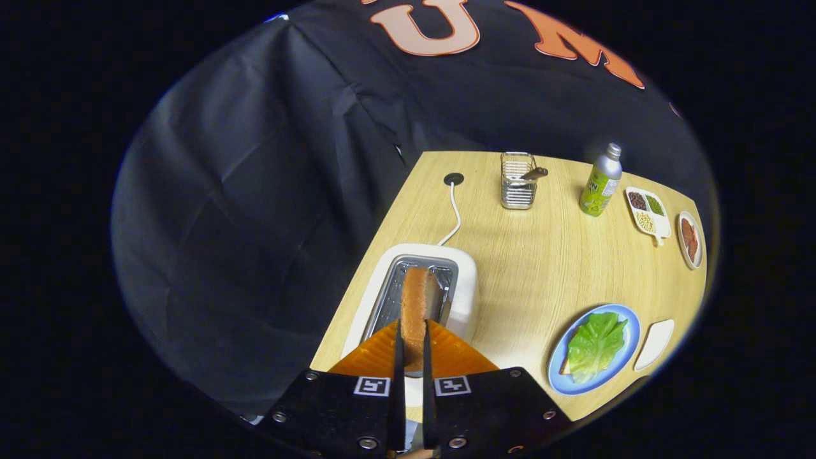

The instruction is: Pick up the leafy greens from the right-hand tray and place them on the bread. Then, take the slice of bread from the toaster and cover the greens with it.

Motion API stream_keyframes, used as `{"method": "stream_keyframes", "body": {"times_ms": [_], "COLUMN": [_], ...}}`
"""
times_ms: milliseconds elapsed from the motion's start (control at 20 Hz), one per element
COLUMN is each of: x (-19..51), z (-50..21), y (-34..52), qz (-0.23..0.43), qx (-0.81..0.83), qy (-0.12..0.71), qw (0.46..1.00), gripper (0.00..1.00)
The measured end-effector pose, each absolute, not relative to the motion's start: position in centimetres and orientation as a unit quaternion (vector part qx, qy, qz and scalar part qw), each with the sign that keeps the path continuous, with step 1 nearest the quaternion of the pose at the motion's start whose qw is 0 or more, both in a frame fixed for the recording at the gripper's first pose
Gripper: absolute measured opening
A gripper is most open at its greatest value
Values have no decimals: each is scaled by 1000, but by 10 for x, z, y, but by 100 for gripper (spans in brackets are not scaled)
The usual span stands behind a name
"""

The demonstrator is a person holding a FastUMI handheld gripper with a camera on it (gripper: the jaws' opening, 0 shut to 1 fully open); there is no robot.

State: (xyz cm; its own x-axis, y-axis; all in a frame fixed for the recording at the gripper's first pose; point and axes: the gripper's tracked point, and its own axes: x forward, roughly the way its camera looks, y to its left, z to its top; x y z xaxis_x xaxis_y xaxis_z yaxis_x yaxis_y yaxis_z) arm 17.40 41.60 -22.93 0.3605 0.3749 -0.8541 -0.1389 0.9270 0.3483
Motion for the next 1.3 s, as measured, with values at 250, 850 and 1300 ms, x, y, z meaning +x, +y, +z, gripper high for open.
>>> {"method": "stream_keyframes", "body": {"times_ms": [250,850,1300], "x": [166,136,129], "z": [-190,-167,-204], "y": [405,343,280], "qz": [188,208,185], "qx": [128,148,164], "qy": [508,470,476], "qw": [831,845,844], "gripper": [11,11,11]}}
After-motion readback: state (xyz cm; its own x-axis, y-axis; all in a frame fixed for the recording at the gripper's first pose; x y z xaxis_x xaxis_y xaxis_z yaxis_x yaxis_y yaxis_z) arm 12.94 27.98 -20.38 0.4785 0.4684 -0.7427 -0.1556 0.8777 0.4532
